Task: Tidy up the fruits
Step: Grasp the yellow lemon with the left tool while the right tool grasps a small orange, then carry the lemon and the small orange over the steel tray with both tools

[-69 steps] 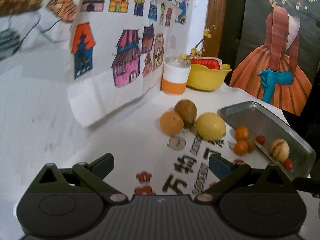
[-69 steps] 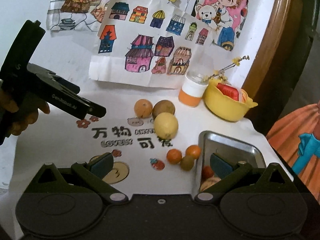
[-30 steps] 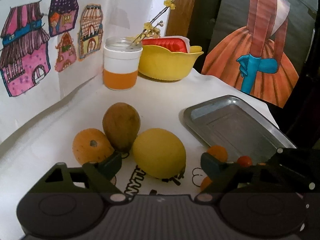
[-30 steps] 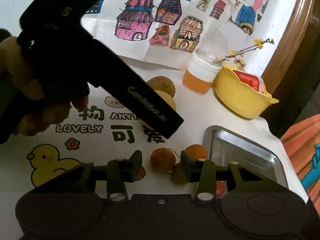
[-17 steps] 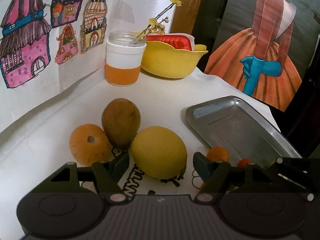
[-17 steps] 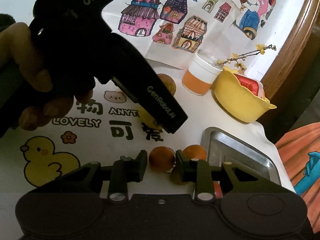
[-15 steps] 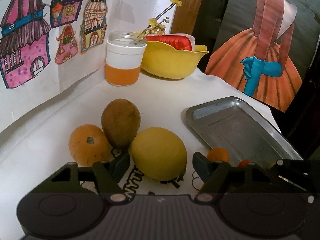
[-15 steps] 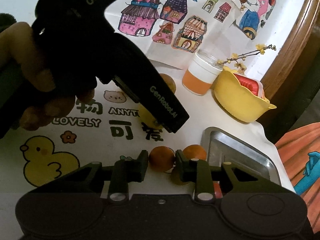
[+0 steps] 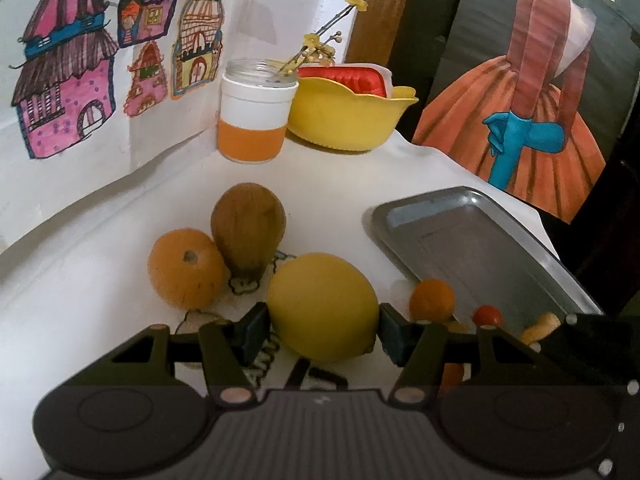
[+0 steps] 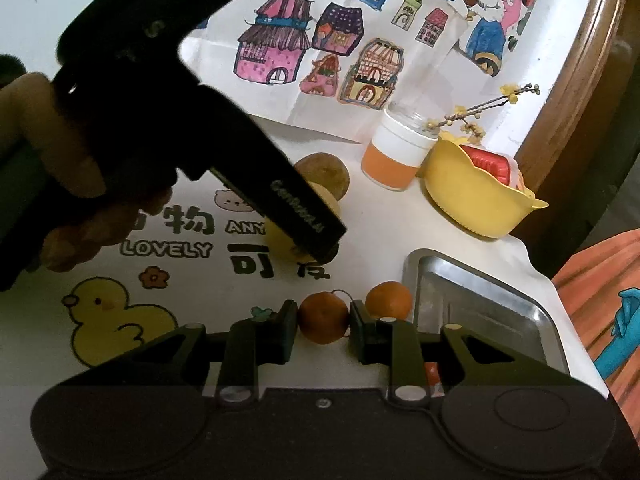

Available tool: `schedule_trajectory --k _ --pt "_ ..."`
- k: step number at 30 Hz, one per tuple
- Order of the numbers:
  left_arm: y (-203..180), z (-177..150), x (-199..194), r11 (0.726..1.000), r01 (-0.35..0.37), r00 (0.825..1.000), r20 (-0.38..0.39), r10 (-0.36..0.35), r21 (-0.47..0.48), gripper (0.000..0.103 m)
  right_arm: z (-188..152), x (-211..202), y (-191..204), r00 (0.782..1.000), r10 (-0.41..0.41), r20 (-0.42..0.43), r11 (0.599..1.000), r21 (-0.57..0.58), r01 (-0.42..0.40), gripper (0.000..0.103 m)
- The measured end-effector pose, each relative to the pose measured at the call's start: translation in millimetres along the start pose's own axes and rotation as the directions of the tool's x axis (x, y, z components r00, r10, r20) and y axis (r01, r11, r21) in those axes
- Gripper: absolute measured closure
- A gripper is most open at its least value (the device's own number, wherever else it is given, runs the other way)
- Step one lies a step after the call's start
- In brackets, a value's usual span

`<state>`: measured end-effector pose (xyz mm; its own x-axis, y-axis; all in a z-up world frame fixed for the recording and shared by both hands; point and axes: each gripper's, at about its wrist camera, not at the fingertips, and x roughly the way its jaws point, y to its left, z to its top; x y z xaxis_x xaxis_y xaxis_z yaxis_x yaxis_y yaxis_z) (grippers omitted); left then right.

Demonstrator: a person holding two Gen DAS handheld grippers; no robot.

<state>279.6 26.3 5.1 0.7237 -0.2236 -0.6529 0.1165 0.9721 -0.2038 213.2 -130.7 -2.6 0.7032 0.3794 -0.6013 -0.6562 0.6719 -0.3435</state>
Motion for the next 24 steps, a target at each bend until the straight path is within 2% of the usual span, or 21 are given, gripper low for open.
schedule_trajectory --k 11,24 --pt "-9.7 -28.6 -31.5 0.999 0.024 1.0 -0.001 -0.024 0.031 0.04 -12.4 -25.8 8.3 1.0 -0.002 0.003 0.998 0.062 0.002 0.073" --pt "-33.3 -55.5 -62.5 0.998 0.055 0.998 0.031 -0.057 0.044 0.041 -39.7 -76.8 8.3 0.998 -0.056 0.018 0.99 0.133 0.053 0.073"
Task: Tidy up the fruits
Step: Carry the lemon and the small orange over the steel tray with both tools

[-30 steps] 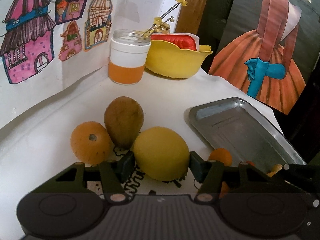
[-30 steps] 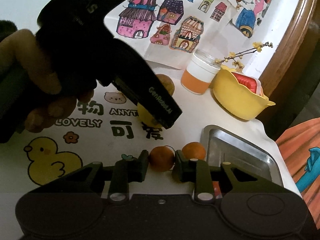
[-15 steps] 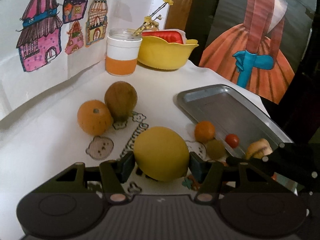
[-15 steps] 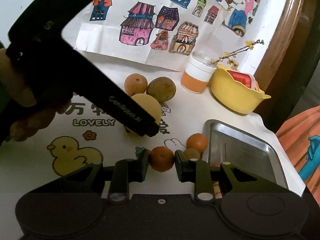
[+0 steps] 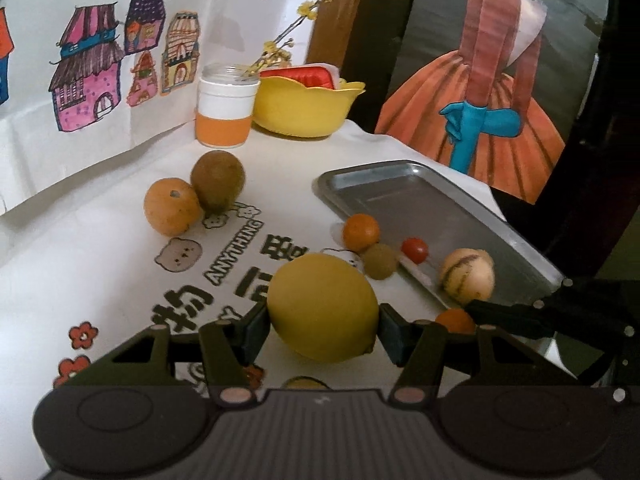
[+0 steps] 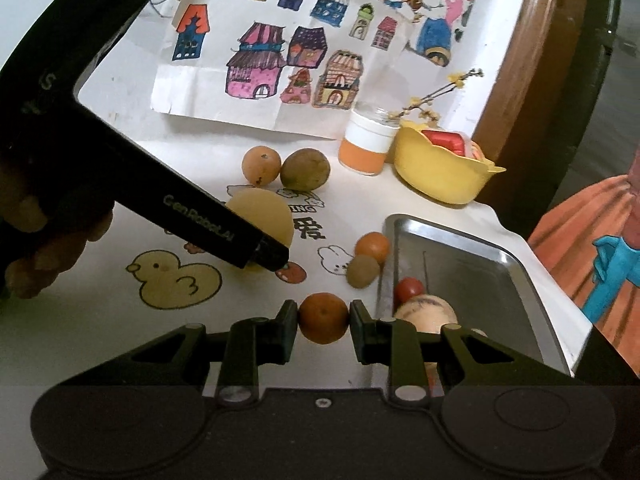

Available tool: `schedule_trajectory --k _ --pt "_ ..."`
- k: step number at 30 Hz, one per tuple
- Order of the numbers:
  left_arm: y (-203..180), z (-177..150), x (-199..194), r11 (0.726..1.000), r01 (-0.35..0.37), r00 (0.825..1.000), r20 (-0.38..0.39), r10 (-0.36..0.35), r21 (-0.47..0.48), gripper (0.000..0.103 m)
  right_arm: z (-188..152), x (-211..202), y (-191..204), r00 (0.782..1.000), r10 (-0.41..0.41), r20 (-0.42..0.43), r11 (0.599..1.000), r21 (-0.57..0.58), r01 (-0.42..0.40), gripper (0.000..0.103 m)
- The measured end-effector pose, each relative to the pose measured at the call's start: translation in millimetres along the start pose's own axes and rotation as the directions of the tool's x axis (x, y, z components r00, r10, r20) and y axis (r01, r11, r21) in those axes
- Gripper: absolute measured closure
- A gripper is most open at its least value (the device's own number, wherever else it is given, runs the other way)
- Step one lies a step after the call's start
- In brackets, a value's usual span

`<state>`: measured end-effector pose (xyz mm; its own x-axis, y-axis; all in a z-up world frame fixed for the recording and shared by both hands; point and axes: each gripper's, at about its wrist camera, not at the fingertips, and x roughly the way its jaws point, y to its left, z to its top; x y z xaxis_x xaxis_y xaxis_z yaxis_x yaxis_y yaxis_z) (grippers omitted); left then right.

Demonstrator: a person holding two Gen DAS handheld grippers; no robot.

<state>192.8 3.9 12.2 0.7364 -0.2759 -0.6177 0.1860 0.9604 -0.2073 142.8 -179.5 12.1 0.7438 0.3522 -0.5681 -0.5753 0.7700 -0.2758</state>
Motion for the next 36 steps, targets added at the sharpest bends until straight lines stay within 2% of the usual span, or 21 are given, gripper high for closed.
schedule_trajectory --k 8,17,36 --pt "-27.3 -2.7 -9.4 0.999 0.038 0.999 0.011 -0.038 0.022 0.041 -13.5 -25.3 -17.5 0.998 -0.066 0.016 0.996 0.058 0.065 0.073" --pt "-59.8 0.1 -10.0 0.995 0.093 0.995 0.026 -0.094 0.03 0.041 -34.8 -44.1 -47.7 0.986 -0.169 0.009 0.98 0.112 0.167 0.073" --pt "-132.2 -8.3 11.8 0.977 0.185 0.983 -0.037 -0.182 0.105 0.041 -77.0 -65.8 -102.6 0.961 -0.276 -0.005 0.938 0.218 0.27 0.073"
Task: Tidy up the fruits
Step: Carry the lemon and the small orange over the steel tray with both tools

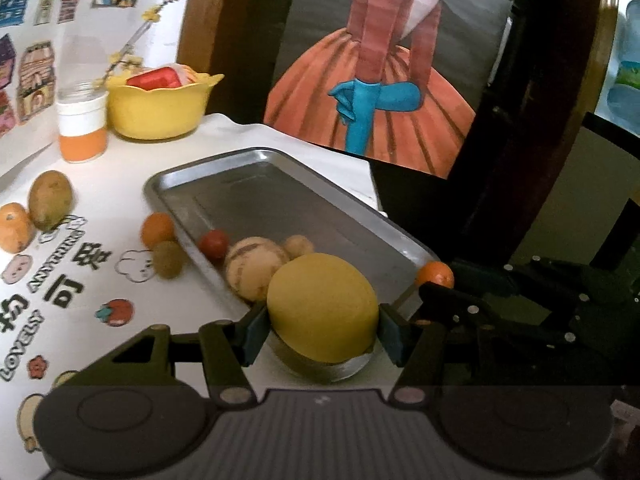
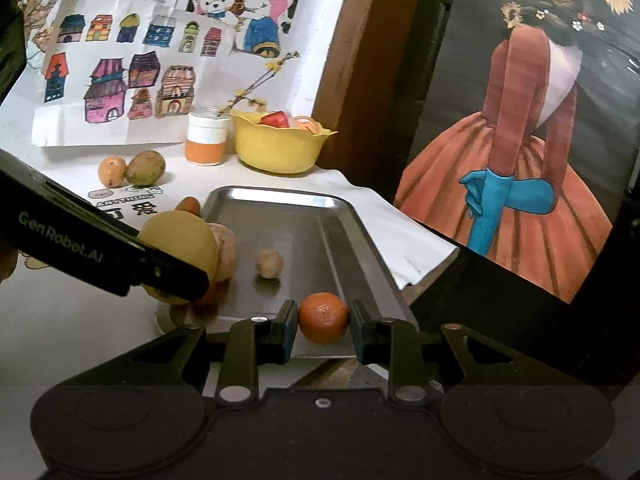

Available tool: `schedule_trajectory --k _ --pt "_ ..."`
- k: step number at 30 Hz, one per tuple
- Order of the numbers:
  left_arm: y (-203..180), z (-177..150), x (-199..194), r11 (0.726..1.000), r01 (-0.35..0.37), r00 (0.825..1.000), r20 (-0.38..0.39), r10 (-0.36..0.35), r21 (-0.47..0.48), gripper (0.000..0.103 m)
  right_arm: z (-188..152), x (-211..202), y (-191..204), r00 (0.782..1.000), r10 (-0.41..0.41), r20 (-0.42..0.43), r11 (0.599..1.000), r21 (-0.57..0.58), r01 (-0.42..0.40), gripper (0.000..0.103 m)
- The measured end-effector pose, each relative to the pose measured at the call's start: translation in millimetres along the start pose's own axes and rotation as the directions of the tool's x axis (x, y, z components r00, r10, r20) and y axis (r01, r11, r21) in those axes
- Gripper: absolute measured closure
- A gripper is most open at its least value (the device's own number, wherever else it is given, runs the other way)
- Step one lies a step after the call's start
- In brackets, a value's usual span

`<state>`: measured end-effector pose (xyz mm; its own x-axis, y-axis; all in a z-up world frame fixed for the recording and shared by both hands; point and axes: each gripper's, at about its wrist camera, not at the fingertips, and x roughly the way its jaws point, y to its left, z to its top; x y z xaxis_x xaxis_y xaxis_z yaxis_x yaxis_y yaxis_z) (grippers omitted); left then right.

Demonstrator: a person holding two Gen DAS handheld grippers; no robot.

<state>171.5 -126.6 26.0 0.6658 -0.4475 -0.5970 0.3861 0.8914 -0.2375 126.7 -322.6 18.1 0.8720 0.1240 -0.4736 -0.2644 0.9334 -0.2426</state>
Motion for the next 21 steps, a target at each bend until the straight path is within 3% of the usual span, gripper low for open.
schedule_trajectory --k 9,21 --pt "-21.2 0.7 21.4 1.0 0.029 0.999 -0.034 -0.028 0.013 0.041 -7.2 6.2 -15.6 1.0 -0.016 -0.005 1.0 0.023 0.016 0.073" --pt "-23.3 3.4 38.6 1.0 0.009 0.998 -0.058 -0.008 0.006 0.041 -10.6 23.4 -22.1 1.0 0.005 -0.016 0.999 0.042 -0.004 0.073"
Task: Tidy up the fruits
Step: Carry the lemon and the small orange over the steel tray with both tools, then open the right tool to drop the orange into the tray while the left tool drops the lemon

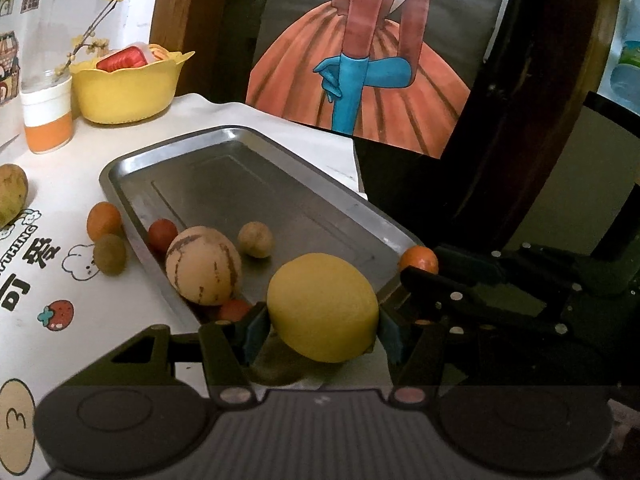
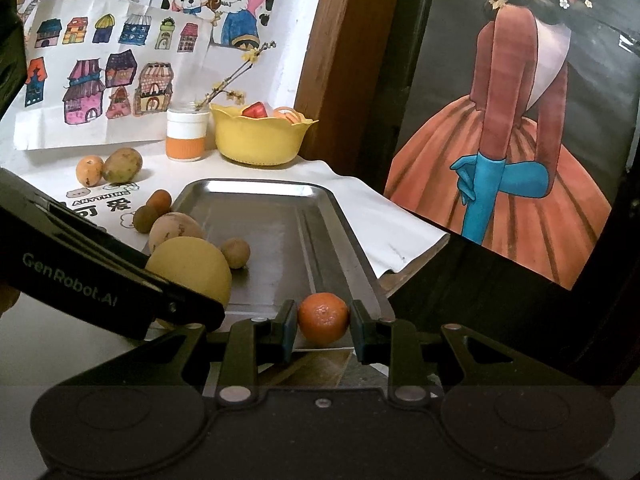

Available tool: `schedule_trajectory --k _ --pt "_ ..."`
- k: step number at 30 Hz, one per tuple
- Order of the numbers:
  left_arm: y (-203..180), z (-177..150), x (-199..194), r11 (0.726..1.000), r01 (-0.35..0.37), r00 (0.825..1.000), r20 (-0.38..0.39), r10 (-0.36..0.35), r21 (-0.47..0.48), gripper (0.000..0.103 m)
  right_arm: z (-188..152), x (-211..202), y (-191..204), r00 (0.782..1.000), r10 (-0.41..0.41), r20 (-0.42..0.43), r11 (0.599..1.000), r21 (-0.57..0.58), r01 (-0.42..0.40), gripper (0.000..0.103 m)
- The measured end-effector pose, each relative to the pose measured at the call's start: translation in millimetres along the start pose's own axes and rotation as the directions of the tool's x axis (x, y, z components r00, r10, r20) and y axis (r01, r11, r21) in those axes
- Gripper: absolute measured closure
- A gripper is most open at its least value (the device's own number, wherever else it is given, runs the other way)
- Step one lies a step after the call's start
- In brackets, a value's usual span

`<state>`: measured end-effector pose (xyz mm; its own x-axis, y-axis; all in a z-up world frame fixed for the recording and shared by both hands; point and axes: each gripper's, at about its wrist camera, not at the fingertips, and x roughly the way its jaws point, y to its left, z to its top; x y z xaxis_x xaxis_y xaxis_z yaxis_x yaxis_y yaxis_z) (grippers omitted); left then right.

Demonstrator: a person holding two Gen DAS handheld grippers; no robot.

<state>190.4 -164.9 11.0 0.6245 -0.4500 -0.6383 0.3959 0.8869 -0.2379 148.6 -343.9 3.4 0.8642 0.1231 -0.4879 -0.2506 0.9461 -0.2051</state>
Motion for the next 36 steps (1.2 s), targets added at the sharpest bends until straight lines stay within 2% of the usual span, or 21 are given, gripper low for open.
schedule_trajectory --k 13,34,36 --pt "7.0 3.2 8.2 1.0 -0.015 1.0 -0.011 0.014 -0.019 0.04 0.6 15.6 2.4 1.0 0.02 -0.002 1.0 0.011 -0.02 0.073" --pt "8.0 3.0 9.2 1.0 -0.009 1.0 -0.02 0.008 -0.026 0.04 -1.4 17.6 0.5 1.0 0.015 -0.006 0.999 0.03 -0.014 0.072" --pt "7.9 2.8 8.2 1.0 -0.009 1.0 -0.016 0.008 -0.029 0.04 -0.9 15.6 0.4 1.0 0.01 -0.003 0.999 0.032 -0.009 0.067"
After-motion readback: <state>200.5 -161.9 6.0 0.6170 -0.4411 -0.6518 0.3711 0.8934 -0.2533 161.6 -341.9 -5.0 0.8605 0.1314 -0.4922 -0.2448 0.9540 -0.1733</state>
